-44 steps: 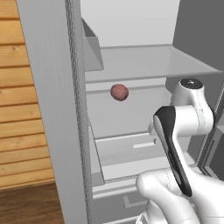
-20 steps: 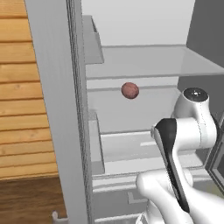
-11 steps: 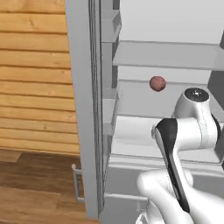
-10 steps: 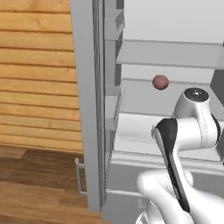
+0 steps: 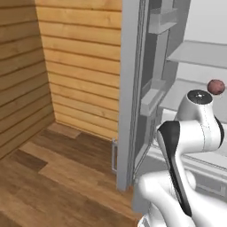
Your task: Take the strawberry from the fridge and place it on top of the pancake, located on the dining counter.
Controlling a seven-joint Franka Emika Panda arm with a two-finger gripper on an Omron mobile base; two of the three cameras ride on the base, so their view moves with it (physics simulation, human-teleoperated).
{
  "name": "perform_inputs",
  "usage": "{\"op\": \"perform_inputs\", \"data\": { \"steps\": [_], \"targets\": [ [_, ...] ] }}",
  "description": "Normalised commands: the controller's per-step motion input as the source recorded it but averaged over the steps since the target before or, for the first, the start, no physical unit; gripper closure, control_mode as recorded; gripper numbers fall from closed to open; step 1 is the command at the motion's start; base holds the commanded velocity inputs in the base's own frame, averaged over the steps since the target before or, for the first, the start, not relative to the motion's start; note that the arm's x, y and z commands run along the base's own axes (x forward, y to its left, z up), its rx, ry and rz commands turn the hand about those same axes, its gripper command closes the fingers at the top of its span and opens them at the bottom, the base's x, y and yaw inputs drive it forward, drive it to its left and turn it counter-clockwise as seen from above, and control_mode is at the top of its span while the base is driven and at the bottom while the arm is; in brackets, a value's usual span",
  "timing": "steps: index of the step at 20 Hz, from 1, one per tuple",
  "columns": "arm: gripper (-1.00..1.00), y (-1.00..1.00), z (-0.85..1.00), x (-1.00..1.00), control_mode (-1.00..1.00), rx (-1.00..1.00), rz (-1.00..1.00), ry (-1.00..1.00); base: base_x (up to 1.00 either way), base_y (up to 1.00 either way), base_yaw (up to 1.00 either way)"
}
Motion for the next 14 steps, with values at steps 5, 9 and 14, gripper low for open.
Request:
{"op": "perform_inputs", "data": {
  "steps": [5,9,14],
  "targets": [
    [1.00,0.00,0.00,0.00,1.00,0.00,0.00,0.00,-0.93,0.30,0.67],
    [1.00,0.00,0.00,0.00,1.00,0.00,0.00,0.00,-0.92,0.82,0.59],
    [1.00,0.00,0.00,0.00,1.00,0.00,0.00,0.00,-0.68,1.00,0.64]
  ]
}}
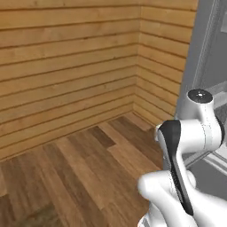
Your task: Take the strawberry from the fridge and place it on top of the pancake, located on the dining counter.
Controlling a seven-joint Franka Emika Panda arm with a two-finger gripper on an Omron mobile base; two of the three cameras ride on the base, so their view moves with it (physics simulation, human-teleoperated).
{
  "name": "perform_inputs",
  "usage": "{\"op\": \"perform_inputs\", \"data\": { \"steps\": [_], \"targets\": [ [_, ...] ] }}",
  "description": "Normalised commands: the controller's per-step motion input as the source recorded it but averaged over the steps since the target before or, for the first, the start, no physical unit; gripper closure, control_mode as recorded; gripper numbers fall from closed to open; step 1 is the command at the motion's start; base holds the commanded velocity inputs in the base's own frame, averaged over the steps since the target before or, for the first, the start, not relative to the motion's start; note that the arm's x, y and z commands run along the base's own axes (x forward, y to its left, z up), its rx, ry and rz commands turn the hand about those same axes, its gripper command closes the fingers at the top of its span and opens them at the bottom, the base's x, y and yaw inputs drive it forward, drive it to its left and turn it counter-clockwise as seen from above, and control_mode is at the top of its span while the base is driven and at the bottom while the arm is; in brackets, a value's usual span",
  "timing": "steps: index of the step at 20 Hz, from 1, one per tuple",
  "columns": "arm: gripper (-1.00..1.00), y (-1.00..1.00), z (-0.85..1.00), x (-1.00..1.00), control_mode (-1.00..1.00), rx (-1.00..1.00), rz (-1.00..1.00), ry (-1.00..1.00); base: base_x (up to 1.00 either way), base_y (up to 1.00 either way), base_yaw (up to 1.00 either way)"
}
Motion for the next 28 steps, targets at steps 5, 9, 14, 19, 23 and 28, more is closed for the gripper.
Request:
{"op": "perform_inputs", "data": {
  "steps": [5,9,14,19,23,28],
  "targets": [
    [1.00,0.00,0.00,0.00,1.00,0.00,0.00,0.00,-0.35,1.00,0.65],
    [1.00,0.00,0.00,0.00,1.00,0.00,0.00,0.00,0.24,0.95,0.57],
    [1.00,0.00,0.00,0.00,1.00,0.00,0.00,0.00,0.97,0.22,0.37],
    [1.00,0.00,0.00,0.00,1.00,0.00,0.00,0.00,1.00,0.00,0.20],
    [1.00,0.00,0.00,0.00,1.00,0.00,0.00,0.00,1.00,0.00,0.15],
    [1.00,0.00,0.00,0.00,1.00,0.00,0.00,0.00,1.00,0.10,0.21]
  ]
}}
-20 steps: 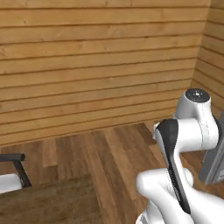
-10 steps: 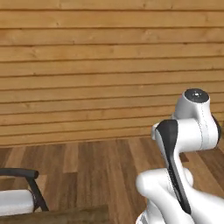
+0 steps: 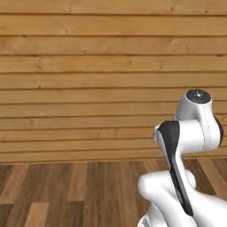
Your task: Take the strawberry from the fridge and place it on top of the pancake, located on the dining counter.
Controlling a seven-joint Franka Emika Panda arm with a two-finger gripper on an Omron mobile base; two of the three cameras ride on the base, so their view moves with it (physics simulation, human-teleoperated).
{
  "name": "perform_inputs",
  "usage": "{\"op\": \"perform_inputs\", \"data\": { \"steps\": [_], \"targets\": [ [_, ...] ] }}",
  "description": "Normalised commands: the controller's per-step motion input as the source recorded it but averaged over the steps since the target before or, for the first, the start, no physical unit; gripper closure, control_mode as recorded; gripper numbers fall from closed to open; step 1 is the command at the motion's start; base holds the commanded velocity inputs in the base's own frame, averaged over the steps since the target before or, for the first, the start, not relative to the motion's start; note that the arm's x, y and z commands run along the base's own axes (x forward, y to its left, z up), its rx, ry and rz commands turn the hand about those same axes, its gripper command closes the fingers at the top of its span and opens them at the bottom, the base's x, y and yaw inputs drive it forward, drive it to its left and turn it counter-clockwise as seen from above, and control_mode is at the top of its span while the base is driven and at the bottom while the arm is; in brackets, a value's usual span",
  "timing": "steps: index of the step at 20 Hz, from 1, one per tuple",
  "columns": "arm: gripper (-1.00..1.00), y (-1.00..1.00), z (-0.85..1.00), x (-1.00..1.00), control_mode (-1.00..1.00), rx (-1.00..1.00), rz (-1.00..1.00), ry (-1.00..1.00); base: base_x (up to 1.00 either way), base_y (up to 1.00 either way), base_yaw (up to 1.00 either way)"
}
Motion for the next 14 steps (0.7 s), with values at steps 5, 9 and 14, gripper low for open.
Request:
{"op": "perform_inputs", "data": {
  "steps": [5,9,14],
  "targets": [
    [1.00,0.00,0.00,0.00,1.00,0.00,0.00,0.00,1.00,0.17,0.43],
    [1.00,0.00,0.00,0.00,1.00,0.00,0.00,0.00,1.00,0.16,0.63],
    [1.00,0.00,0.00,0.00,1.00,0.00,0.00,0.00,0.99,0.12,0.68]
  ]
}}
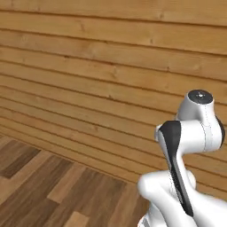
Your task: Take the strawberry from the fridge and place it on top of the pancake, located on the dining counter.
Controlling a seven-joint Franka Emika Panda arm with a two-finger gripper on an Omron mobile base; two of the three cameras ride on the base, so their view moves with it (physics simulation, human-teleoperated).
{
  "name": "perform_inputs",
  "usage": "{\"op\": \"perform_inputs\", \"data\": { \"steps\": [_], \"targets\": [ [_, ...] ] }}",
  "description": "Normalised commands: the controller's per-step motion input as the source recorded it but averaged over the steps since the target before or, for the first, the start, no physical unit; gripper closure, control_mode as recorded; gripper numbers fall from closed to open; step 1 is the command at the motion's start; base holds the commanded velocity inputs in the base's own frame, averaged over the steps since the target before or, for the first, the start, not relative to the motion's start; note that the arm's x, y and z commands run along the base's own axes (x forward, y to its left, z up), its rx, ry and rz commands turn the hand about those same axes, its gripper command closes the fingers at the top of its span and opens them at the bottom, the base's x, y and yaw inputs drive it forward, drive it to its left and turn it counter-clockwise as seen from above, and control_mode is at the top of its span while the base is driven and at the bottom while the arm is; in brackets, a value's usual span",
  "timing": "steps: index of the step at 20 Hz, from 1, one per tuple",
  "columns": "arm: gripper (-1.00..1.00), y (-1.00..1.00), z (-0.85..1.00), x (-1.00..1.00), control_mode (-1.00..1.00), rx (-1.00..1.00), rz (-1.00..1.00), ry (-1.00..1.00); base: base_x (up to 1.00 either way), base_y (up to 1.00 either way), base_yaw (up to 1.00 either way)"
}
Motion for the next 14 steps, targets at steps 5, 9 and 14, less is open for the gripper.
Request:
{"op": "perform_inputs", "data": {
  "steps": [5,9,14],
  "targets": [
    [1.00,0.00,0.00,0.00,1.00,0.00,0.00,0.00,0.76,0.07,0.73],
    [1.00,0.00,0.00,0.00,1.00,0.00,0.00,0.00,0.81,0.06,0.71],
    [1.00,0.00,0.00,0.00,1.00,0.00,0.00,0.00,0.99,0.00,0.68]
  ]
}}
